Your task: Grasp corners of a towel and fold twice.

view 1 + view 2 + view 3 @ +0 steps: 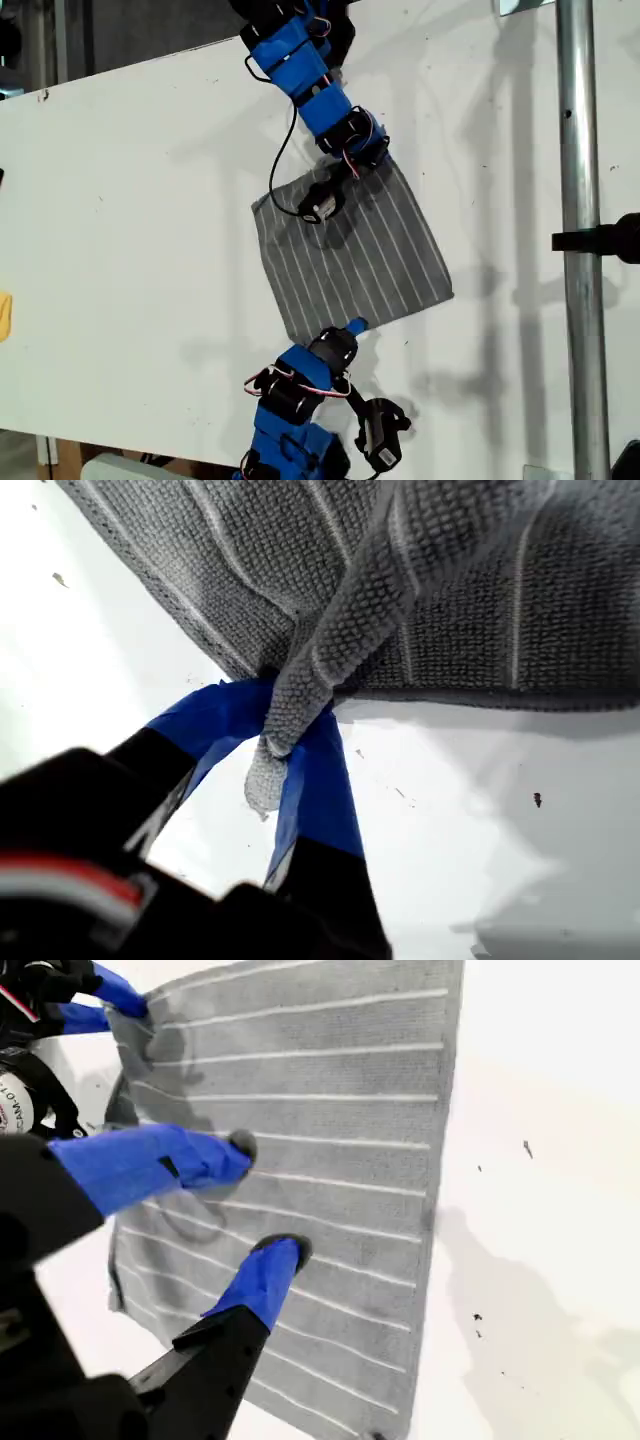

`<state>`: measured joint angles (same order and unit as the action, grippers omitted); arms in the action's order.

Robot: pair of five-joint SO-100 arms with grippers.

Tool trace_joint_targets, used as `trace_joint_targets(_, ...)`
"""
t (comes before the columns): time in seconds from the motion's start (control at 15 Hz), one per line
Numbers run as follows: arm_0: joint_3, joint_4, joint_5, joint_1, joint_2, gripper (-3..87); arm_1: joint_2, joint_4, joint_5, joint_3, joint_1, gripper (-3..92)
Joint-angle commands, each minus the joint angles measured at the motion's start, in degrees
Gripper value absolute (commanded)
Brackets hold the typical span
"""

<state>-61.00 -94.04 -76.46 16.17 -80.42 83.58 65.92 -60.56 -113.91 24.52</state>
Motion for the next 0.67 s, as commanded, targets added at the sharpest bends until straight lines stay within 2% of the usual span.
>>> trace_joint_targets(0.0, 9.7, 0.7, 4.6, -0.3, 7.7, 28.3, 2.2, 0.9, 0.5, 0.2, -1.1, -0.2)
trace_joint_targets(0.13, 12.2, 1.7, 6.4, 1.2, 13.4, 33.0, 2.3, 0.7, 0.4, 0.3, -1.1, -0.2)
trace_joint_targets(0.33, 12.2, 6.1, 10.7, 3.9, 14.9, 33.6, 2.3, 0.3, 0.2, 0.3, -1.4, -0.2)
trace_joint_targets(0.6, 12.7, 15.6, 7.7, 6.6, 23.9, 30.1, 2.2, 0.0, 0.4, 0.3, -2.8, -0.2)
